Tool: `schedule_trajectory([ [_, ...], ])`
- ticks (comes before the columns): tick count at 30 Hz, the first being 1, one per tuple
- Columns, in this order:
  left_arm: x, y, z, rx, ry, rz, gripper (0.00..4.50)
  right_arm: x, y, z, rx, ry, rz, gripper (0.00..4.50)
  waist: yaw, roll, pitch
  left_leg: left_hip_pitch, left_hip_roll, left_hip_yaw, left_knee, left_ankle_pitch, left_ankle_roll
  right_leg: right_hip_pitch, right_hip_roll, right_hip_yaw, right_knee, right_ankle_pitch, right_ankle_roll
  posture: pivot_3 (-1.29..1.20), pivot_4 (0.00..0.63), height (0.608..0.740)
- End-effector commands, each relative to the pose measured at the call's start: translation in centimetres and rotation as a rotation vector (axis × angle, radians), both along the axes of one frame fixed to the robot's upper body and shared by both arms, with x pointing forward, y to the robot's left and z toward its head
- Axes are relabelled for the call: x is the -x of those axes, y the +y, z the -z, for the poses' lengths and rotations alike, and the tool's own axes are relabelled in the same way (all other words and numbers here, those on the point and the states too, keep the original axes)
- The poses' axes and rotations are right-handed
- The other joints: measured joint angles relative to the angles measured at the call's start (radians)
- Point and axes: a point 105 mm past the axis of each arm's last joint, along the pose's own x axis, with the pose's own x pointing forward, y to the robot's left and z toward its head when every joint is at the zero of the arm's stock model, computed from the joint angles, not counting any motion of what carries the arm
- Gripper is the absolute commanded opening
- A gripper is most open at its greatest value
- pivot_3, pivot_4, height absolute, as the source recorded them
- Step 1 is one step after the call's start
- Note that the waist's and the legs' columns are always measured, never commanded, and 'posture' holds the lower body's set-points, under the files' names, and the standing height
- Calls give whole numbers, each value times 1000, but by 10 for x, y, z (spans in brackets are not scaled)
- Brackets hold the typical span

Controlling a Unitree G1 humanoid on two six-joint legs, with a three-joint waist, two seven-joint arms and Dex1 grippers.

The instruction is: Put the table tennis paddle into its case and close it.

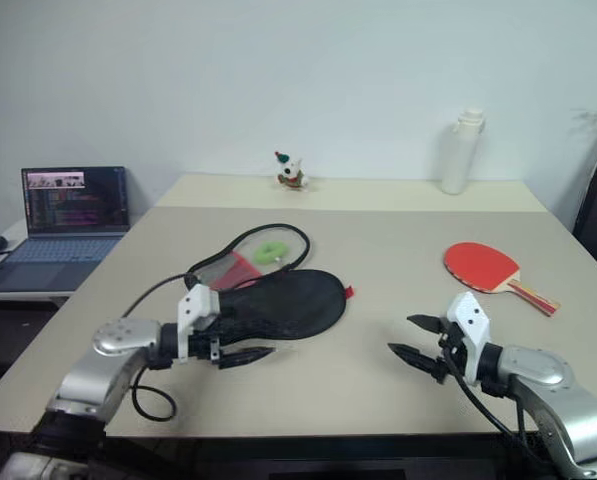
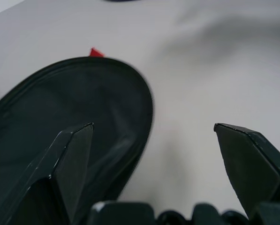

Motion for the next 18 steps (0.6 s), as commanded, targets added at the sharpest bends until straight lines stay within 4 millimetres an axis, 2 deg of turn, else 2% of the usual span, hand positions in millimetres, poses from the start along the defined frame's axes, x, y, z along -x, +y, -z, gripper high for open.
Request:
schedule_trajectory([
  [1,-5,20,-8,-67,-13,-4,4500,-3,2,-13,1,-63,-5,3463,0,0,0,-1,0,0,0,0,0,0,0,0,0,0,0,0,150,740],
  [5,-11,35,1,-155,32,1,4500,-5,-2,-13,-11,-70,15,3463,0,0,0,-1,0,0,0,0,0,-1,0,0,0,0,0,0,150,740],
  [9,-18,45,10,-215,57,-6,4500,-8,2,-15,-31,-86,17,3463,2,0,0,-1,0,0,0,0,0,-1,0,0,0,0,0,0,150,740],
  [14,-28,49,16,-254,48,-9,4500,-9,7,-16,-45,-94,16,3463,1,0,0,-1,0,0,0,0,0,-1,0,0,0,0,0,0,150,740],
  [17,-30,52,25,-291,51,-11,3910,-10,6,-16,-44,-96,19,3520,1,0,0,-1,0,1,0,0,0,-1,0,0,0,0,0,0,150,740],
  [18,-31,53,27,-290,54,-14,3582,-10,6,-16,-44,-97,20,3520,1,0,0,-1,0,1,0,0,0,-1,0,0,0,0,0,0,150,740],
])
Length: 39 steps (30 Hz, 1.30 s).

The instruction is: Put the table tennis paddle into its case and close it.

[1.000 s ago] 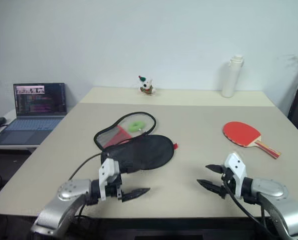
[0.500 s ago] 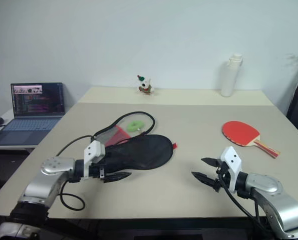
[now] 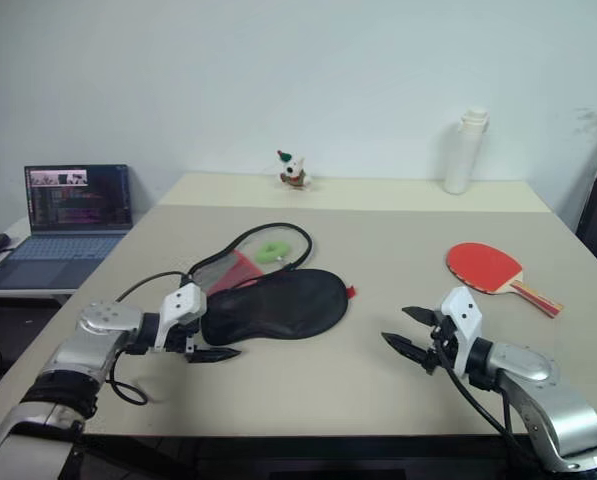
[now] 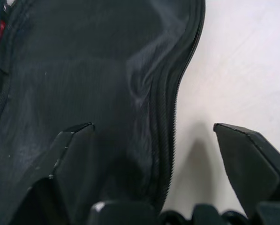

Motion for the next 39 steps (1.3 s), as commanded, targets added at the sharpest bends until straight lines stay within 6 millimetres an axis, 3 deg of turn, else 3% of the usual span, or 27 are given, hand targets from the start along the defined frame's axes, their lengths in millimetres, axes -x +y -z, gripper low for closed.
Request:
schedule_trajectory([
  [1,-5,1,-2,-11,-24,1,3220,0,2,-11,-1,-59,-6,3520,0,0,0,0,0,0,0,0,0,0,0,0,0,0,0,0,150,740],
  [10,1,-13,-1,69,30,40,16,-1,-1,-12,-18,-67,28,3520,-1,0,0,0,0,0,1,0,0,0,0,0,1,0,0,0,150,740],
  [13,9,-25,2,102,55,66,16,-1,-2,-12,-21,-68,36,3520,-1,0,0,0,0,0,1,0,0,0,-1,0,1,0,0,0,150,740],
  [19,9,-67,6,147,23,28,16,-1,-7,-13,-27,-73,66,3520,7,0,0,0,-1,-1,1,0,0,1,-2,0,1,0,1,0,150,740],
  [29,-6,-182,9,354,134,-91,16,1,-21,-16,-4,-76,105,3520,20,0,0,0,-3,-1,3,0,0,3,-2,0,0,1,4,0,150,740],
  [33,-9,-197,16,344,144,-102,16,2,-23,-17,-7,-68,113,3520,21,0,0,1,-3,-1,3,0,0,3,-2,1,0,1,4,0,150,740],
  [36,-10,-200,14,363,138,-101,755,3,-21,-15,-14,-56,116,3520,11,0,0,1,-3,-1,2,0,0,3,-1,1,0,1,4,0,150,740],
  [39,-9,-200,12,376,137,-91,1791,3,-20,-13,-26,-40,127,3520,9,0,0,1,-2,-1,2,0,0,3,-1,1,0,1,4,0,150,740],
])
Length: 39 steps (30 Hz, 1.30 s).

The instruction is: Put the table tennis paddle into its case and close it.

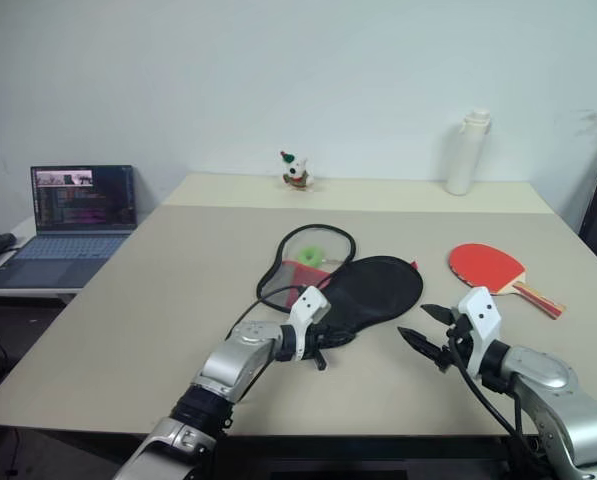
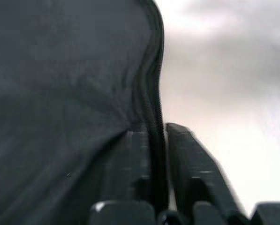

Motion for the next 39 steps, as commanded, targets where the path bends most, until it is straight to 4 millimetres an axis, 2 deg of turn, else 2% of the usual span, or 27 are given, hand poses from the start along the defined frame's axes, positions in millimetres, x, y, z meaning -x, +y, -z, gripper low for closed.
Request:
schedule_trajectory([
  [1,-1,-1,-10,18,-37,11,2171,3,3,-11,-18,-32,3,3520,-2,0,0,0,0,0,0,0,0,0,0,0,0,0,0,0,150,740],
  [4,1,4,-15,36,-47,14,3225,1,6,-9,-46,-1,17,3520,-4,0,0,0,0,0,1,0,0,0,0,0,0,0,0,0,150,740],
  [5,5,13,-20,68,-44,33,3564,-1,8,-5,-74,40,27,3520,-8,0,0,0,0,0,0,0,0,0,0,0,0,0,0,0,150,740],
  [7,12,31,-27,102,-38,63,3564,-3,12,-1,-107,98,45,3520,-15,0,0,0,1,0,0,0,0,0,0,1,0,0,0,0,150,740],
  [9,16,63,-30,96,-40,60,3564,-5,22,1,-132,141,42,3520,-22,0,0,0,2,1,-1,0,0,-2,1,1,1,1,-3,0,150,740],
  [13,11,107,-47,87,-78,-11,3564,-10,36,3,-176,194,42,3520,-21,1,0,0,4,-1,-1,0,0,-2,3,0,2,0,-3,0,150,740],
  [16,8,119,-55,87,-98,-37,3598,-12,41,2,-201,217,42,4429,-9,0,0,0,3,0,-1,0,0,-2,2,0,1,0,-3,0,150,740],
  [19,8,119,-55,89,-98,-36,3598,-12,42,2,-202,223,45,4485,-2,0,0,-2,0,0,-1,0,0,-2,-2,-1,-1,0,-2,0,150,740],
  [22,2,154,-73,32,-170,-117,3598,-37,59,32,-235,386,168,4485,-18,-3,0,-2,0,1,-1,0,0,-2,-3,0,-1,1,-3,0,150,740],
  [25,3,157,-78,30,-186,-122,3598,-42,67,39,-266,463,192,4485,-25,-2,1,-1,2,0,-1,0,0,-3,0,0,2,2,-4,0,150,740],
  [29,4,155,-77,25,-189,-120,3598,-37,88,44,-270,525,132,4485,-23,-2,1,-2,2,0,-2,0,0,-4,-1,0,2,3,-7,0,150,740],
  [33,5,152,-78,26,-193,-113,3598,-43,101,48,-267,524,130,4485,-26,-2,1,-2,1,0,-2,0,0,-4,-1,0,1,3,-6,0,150,740],
  [39,4,149,-79,25,-197,-108,3598,-56,125,43,-271,469,109,4485,-41,-2,1,0,2,1,-1,0,0,-3,0,0,2,1,-3,0,150,740],
])
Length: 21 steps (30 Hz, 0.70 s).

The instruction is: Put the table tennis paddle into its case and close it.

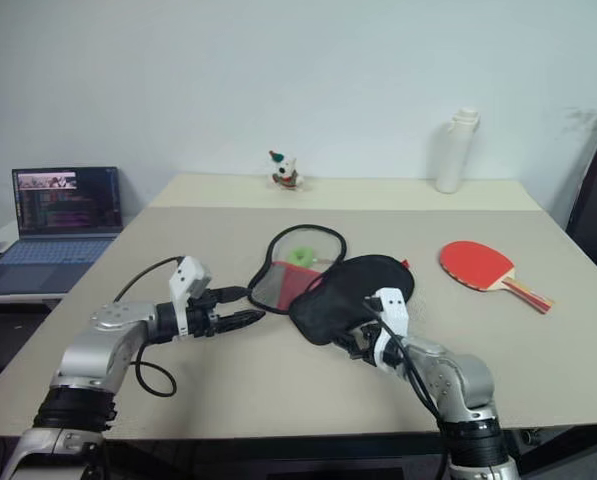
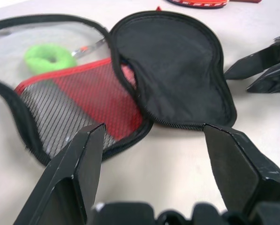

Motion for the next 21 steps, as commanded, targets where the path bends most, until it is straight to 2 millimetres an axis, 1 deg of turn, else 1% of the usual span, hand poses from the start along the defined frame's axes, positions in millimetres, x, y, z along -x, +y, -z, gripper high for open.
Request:
schedule_trajectory([
  [1,0,-7,-13,11,-48,27,3598,-8,17,-9,-2,-67,-18,4485,-5,0,0,0,0,0,0,0,0,0,0,0,0,0,0,0,150,740],
  [5,0,-10,-12,12,-49,35,3598,-12,35,-14,-3,-106,-36,4485,-5,0,0,0,1,0,0,0,0,-1,2,0,0,1,-1,0,150,740],
  [8,1,-11,-12,14,-49,38,3598,-12,39,-16,-9,-114,-37,4485,-2,0,0,-2,1,0,-1,0,0,-2,1,0,0,2,-4,0,150,740],
  [11,3,-12,-12,16,-50,43,3598,-13,42,-18,-27,-114,-26,3922,-1,0,0,-3,0,0,-1,0,0,-3,0,0,0,2,-4,0,150,740],
  [12,3,-12,-12,15,-51,44,3598,-13,41,-19,-38,-106,-17,3640,-1,0,0,-3,-1,0,-1,0,0,-3,-1,0,0,2,-4,0,150,740],
  [15,6,-12,-11,10,-51,51,3598,-13,34,-17,-121,-28,19,2500,-1,0,0,-3,-1,0,-1,0,0,-3,-1,0,0,2,-3,0,150,740],
  [17,8,-14,-10,10,-50,57,3598,-11,26,-16,-159,24,22,1835,-1,0,0,-3,-1,0,-1,0,0,-3,-1,0,0,2,-4,0,150,740],
  [21,11,-18,-9,16,-48,69,3598,-8,10,-16,-181,74,27,357,-1,0,0,-3,-1,0,-1,0,0,-3,-1,0,0,2,-4,0,150,740],
])
